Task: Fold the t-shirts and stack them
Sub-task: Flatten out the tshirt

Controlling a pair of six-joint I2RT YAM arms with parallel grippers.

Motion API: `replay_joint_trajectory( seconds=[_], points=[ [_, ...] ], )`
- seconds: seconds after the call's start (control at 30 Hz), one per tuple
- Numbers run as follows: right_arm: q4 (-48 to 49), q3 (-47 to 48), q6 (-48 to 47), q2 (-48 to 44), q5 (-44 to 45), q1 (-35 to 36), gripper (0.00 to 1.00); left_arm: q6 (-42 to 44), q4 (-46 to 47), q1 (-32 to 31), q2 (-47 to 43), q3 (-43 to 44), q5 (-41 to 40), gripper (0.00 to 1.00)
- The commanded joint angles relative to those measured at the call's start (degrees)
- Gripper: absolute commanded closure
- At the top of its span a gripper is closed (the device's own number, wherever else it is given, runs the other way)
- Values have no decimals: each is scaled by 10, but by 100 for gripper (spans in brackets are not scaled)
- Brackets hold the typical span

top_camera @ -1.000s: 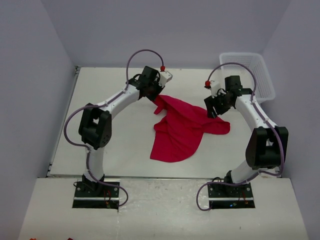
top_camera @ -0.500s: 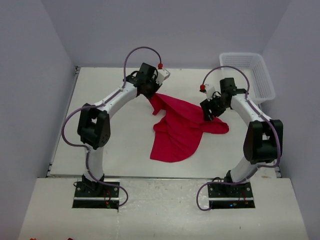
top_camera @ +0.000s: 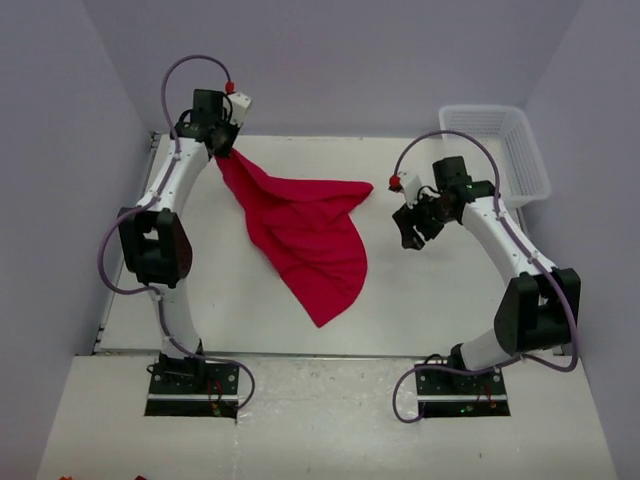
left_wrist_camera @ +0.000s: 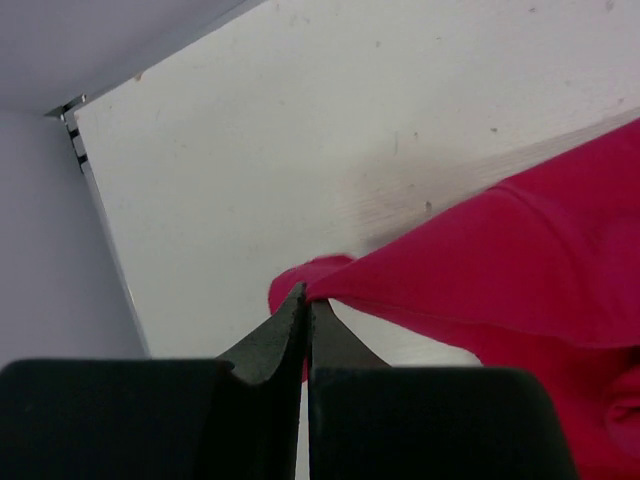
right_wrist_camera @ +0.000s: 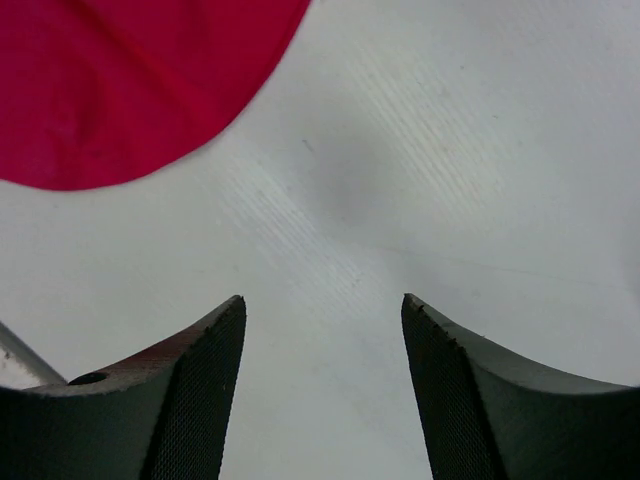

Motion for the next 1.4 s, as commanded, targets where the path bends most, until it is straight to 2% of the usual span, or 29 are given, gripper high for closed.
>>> replay_joint_trajectory(
  seconds=[0.0, 0.33, 0.53, 0.8, 1.1, 1.23, 1.37],
  points=[
    [-39, -10, 2, -23, -28, 33, 35, 21, 25, 4, -28, -28, -19, 100],
    [-38, 23, 80, 41, -76, 137, 32, 23, 56, 47, -51, -88, -34, 100],
    [-10, 3, 109, 64, -87, 189, 31, 28, 55, 57, -74, -111, -28, 100],
    [27, 13, 154, 101, -54, 284, 33, 13, 56, 57, -77, -133, -11, 100],
    [36, 101, 221, 199, -17, 400, 36, 7, 62, 57, -71, -152, 8, 100],
    [37, 135, 237, 224, -27, 427, 38, 15, 70, 57, -77, -164, 15, 100],
    [53, 120, 265, 234, -28, 448, 39, 22, 77, 58, -84, -175, 20, 100]
  ],
)
